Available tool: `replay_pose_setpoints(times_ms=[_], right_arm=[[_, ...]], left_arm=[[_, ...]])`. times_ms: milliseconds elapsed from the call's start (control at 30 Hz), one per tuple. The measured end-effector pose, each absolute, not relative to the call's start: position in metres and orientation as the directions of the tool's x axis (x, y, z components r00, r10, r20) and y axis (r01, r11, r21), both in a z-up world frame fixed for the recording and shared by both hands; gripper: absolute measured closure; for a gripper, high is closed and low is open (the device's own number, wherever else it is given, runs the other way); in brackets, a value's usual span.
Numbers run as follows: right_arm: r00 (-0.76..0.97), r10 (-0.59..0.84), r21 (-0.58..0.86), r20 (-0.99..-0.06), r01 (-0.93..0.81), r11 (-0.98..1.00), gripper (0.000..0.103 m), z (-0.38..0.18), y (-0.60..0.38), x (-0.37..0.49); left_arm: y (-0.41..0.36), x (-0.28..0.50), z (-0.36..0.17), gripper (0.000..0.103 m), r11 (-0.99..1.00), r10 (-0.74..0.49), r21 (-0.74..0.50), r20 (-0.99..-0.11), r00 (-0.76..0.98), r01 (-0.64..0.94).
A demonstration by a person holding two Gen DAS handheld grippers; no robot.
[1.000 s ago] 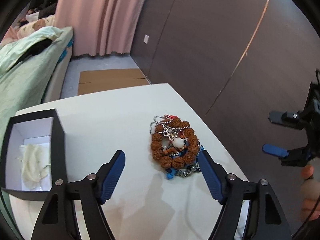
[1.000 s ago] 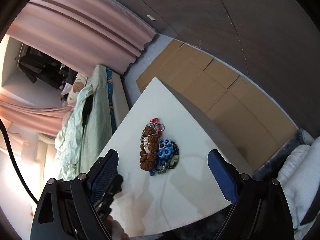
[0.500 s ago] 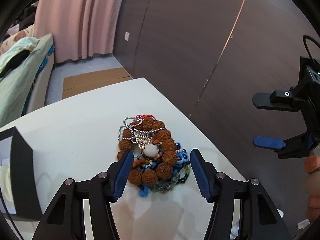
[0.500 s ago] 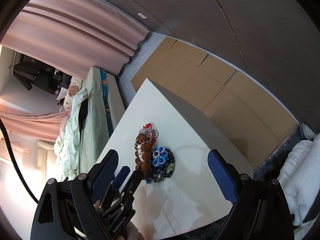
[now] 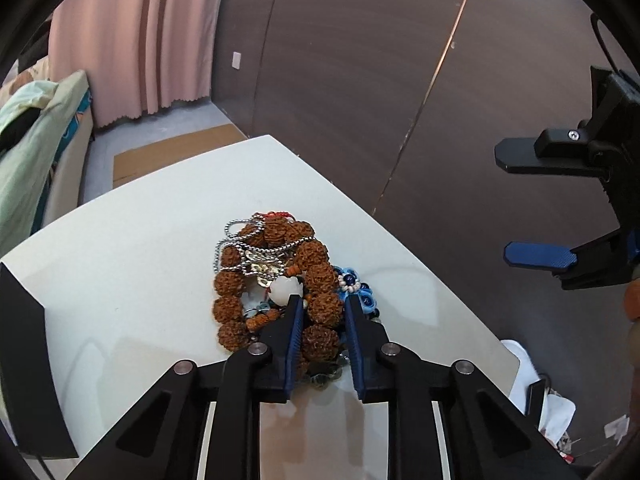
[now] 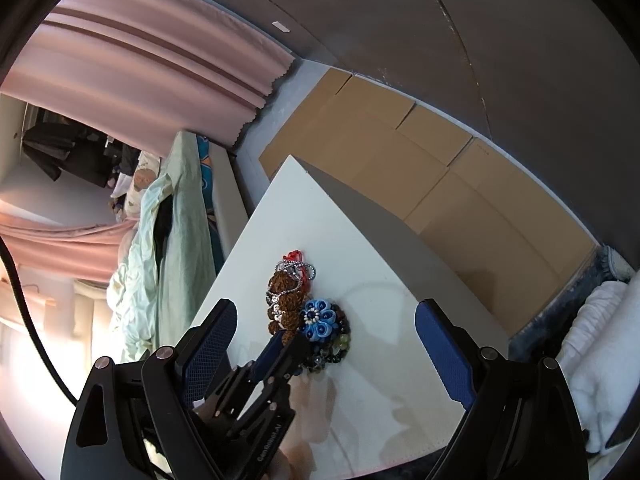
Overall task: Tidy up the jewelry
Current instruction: 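Drop the brown bracelet into the box with the left tool while the right tool grasps the blue flower clip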
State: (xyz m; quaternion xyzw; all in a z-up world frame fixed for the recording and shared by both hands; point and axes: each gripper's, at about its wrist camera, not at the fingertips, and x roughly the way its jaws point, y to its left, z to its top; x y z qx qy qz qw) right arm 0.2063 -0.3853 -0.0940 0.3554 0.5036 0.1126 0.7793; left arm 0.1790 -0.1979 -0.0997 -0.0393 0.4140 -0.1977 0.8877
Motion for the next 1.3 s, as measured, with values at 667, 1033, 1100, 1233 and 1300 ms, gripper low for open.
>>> replay_pose_setpoints(times_ms=[667,1033,1100,1233,1300], right_arm=[[0.412,0.519,0.615,-0.749,0.139,0.776,0.011,-0.106,-0.351,0.203],[0.342,0.495,0.556,-0.799,0.109,0.824,0.015,-0.124,-0.316,0.216],[0.34,0.488,0.547,-0.804,0.101,0.831,0.015,-0.127,-0.314,0.217],[0.341,0.462,0.52,-0.819,0.097,0.849,0.016,-0.129,-0.308,0.222],[0.347,0.436,0.493,-0.831,0.096,0.864,0.016,-0.13,-0.307,0.223]], left_arm=[[-0.115,0.155,-0.03,0.084,0.874,-0.446,-0.44,-0.564,0.695,0.205],[-0.077,0.131,0.003,0.084,0.831,-0.477,-0.516,-0.47,0.743,0.207],[-0.072,0.125,0.009,0.084,0.831,-0.474,-0.516,-0.457,0.752,0.21],[-0.059,0.116,0.019,0.084,0.828,-0.466,-0.519,-0.432,0.772,0.209],[-0.053,0.112,0.023,0.084,0.829,-0.459,-0.521,-0.424,0.781,0.204]])
